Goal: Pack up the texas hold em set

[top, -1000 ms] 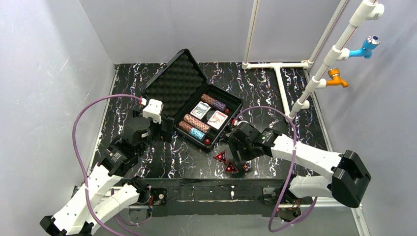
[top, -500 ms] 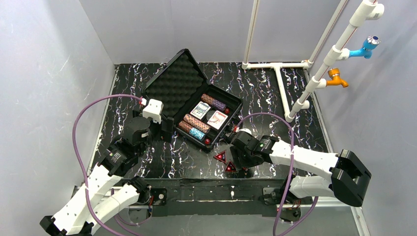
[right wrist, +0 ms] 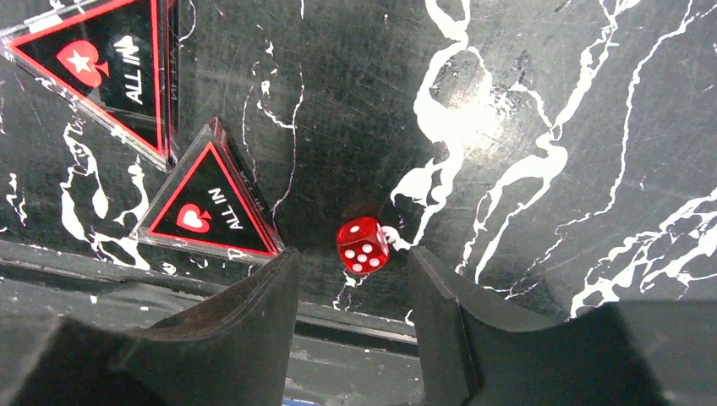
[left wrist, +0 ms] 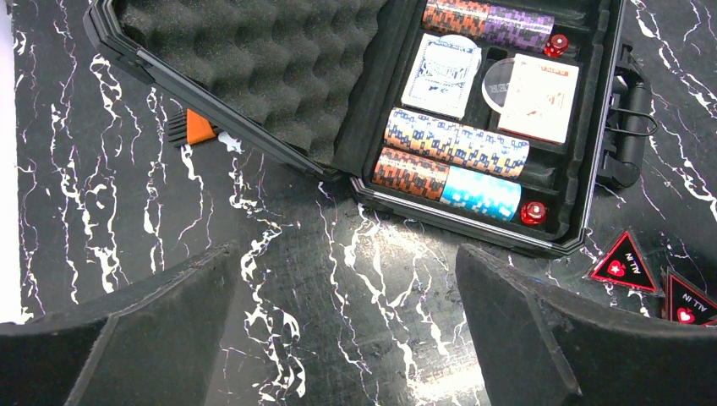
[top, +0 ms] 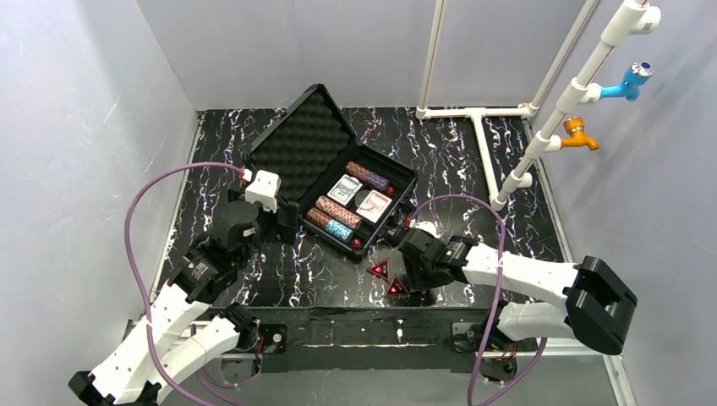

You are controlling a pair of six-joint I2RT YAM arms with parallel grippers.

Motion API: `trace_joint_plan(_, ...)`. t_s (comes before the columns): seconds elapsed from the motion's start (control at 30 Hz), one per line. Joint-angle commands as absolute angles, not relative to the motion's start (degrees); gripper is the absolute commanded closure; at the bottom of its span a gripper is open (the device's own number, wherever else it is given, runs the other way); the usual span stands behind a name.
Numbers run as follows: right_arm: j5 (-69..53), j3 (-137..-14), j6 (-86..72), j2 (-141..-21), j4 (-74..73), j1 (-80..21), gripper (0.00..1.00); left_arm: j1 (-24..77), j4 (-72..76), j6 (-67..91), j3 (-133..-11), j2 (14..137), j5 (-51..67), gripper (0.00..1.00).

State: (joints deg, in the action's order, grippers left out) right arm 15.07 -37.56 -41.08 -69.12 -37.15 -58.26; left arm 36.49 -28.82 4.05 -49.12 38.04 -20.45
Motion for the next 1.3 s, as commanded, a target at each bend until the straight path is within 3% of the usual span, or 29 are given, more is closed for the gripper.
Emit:
trace_joint_plan(0.0, 16.5, -36.8, -42.1, -70.2, -34.5, -58.6, 0.44, 36.2, -29.1, 3.7, -49.5, 37.8, -20.7, 0.01)
trace_joint_plan(0.73, 15.9, -35.4, -42.3, -71.9, -33.8, -58.6, 0.62, 36.3, -29.1, 3.7, -49.4, 37.7, -21.0, 0.0)
trace_joint_plan(0.97, 15.6, -35.7, -42.3, -72.3, -33.6, -58.6, 0.8, 36.2, -29.2, 3.7, -49.4, 37.6, -21.0, 0.01)
trace_joint_plan(1.1, 16.4, -36.6, -42.6, -71.8, -34.2, -58.6, 0.99, 36.2, -29.2, 3.7, -49.4, 37.5, -21.2, 0.01)
trace_joint_plan(1.27, 17.8, -38.4, -42.5, -71.2, -35.2, -58.6, 0.99, 36.2, -29.2, 3.6, -49.5, 37.5, -21.2, 0.01)
